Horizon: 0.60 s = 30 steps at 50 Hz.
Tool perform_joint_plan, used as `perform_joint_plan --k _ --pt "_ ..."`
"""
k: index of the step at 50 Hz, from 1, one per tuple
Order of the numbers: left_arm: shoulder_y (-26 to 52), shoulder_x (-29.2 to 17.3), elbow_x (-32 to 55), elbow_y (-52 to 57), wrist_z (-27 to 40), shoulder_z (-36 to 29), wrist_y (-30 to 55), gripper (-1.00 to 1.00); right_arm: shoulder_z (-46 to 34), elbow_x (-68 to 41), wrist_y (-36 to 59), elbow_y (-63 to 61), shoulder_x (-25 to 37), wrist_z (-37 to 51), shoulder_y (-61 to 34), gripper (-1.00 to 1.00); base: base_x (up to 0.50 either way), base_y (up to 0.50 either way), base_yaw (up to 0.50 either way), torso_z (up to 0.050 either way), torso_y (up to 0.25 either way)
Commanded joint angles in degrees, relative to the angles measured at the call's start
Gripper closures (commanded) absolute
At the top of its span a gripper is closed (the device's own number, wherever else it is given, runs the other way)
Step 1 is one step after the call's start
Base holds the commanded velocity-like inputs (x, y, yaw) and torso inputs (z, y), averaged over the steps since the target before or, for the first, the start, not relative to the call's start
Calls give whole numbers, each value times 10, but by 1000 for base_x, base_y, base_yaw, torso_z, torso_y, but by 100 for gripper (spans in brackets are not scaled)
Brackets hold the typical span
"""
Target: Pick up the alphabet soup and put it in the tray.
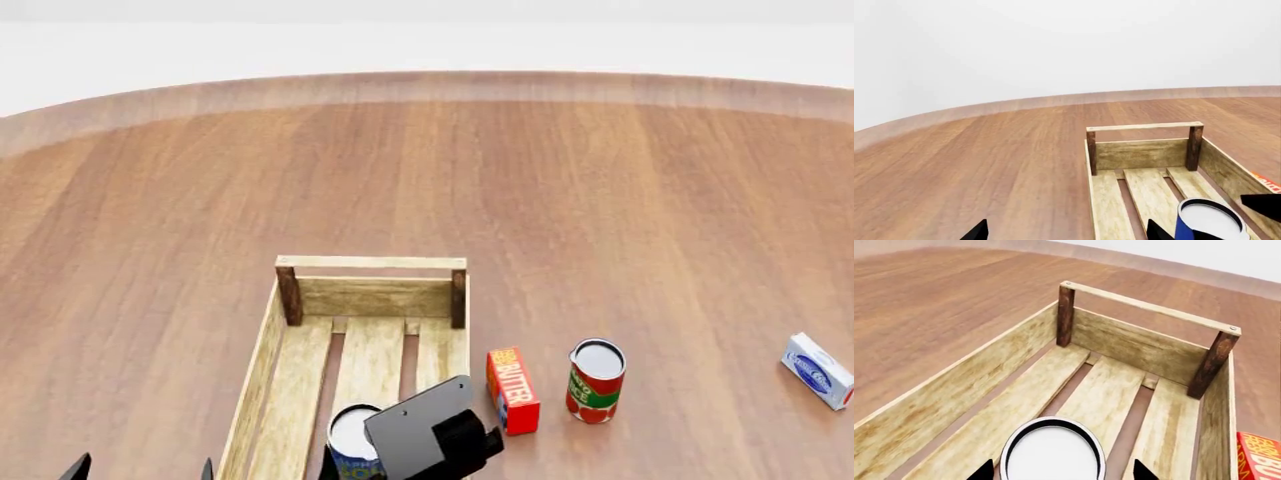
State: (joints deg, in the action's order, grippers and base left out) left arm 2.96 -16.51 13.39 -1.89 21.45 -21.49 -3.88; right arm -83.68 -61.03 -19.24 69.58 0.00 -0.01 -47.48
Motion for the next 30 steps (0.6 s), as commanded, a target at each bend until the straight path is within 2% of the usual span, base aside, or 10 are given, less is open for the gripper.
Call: perform_joint_plan --k 1,6,18,30 --pt "3 0 1 -3 1 -2 -1 -100 -7 -13 -12 10 0 -4 9 -100 0 0 0 0 0" --pt "0 -3 0 4 3 -3 0 -100 -3 -11 -44 -6 7 -3 16 -100 0 0 0 0 0" --pt "-2 -6 -10 11 10 -8 0 -100 -37 24 -17 -369 178 164 16 -100 0 0 0 0 0" --pt "-7 -10 -5 23 12 -7 -1 -100 -49 59 -13 -544 254 250 7 -100 0 0 0 0 0"
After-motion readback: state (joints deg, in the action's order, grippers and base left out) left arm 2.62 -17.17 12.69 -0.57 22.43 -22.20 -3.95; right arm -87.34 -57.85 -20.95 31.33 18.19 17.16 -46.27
